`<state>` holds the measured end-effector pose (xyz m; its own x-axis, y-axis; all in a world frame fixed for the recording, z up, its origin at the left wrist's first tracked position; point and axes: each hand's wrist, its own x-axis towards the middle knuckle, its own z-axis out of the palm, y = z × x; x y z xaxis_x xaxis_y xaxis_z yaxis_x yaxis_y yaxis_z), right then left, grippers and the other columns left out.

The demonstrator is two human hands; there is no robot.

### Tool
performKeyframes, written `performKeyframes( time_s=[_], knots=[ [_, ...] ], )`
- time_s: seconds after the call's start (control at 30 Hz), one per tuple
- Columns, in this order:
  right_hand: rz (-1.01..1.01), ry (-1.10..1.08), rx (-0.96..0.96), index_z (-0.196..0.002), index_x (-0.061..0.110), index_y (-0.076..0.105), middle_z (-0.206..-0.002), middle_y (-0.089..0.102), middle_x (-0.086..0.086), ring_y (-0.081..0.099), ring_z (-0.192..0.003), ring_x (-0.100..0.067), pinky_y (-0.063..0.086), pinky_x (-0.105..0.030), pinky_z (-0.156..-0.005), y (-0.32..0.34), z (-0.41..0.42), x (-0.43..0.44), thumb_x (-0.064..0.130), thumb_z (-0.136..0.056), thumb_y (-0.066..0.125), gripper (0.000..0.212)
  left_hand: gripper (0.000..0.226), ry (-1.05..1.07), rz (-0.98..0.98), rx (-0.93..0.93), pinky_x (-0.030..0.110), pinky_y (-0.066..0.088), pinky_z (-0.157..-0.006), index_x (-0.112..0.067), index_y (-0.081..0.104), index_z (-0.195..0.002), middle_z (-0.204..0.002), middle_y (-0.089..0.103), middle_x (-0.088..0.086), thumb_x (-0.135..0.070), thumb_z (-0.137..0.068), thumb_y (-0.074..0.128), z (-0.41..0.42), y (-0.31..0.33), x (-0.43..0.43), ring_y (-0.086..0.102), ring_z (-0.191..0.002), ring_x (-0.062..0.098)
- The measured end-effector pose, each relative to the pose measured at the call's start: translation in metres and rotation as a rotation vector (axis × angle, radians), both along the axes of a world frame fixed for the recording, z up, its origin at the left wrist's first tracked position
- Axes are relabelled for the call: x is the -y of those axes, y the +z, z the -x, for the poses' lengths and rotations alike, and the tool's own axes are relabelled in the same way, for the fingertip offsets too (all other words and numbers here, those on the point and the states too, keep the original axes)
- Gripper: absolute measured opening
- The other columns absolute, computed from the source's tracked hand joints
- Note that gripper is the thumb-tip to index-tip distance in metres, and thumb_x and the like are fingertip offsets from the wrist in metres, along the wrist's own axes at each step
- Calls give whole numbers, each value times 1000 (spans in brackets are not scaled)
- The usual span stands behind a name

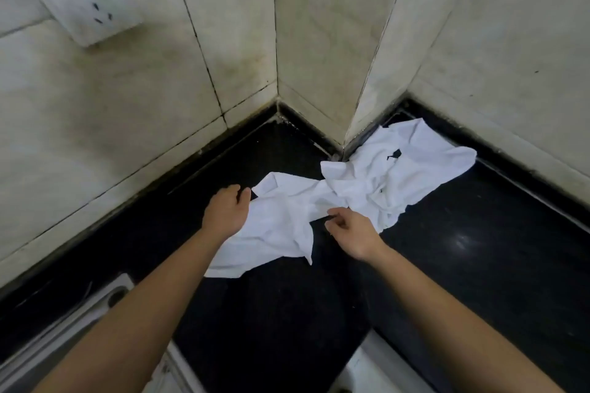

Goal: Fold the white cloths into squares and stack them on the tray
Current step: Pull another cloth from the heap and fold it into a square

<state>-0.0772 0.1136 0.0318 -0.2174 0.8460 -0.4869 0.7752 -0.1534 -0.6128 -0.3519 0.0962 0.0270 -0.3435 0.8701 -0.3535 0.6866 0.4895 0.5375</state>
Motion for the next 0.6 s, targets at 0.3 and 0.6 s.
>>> performKeyframes(
  time_s=[0.3,0.6],
  knots=[
    [48,-18,-7,-152,16,38,-135,51,-14,55,-121,-31,46,-37,-102,-50,63,-45,7,-98,42,56,44,43,2,16,44,50,-95,-11,65,-126,-123,60,16,-39,-92,65,6,-76,-65,58,-114,36],
    [-48,-377,-166,-138,12,59,-111,60,2,60,-106,-12,47,-13,-92,-39,48,-32,-2,-97,50,44,12,79,-179,63,31,48,-81,-14,69,-103,-99,69,1,-21,-94,65,0,-60,-58,64,-95,22]
  ],
)
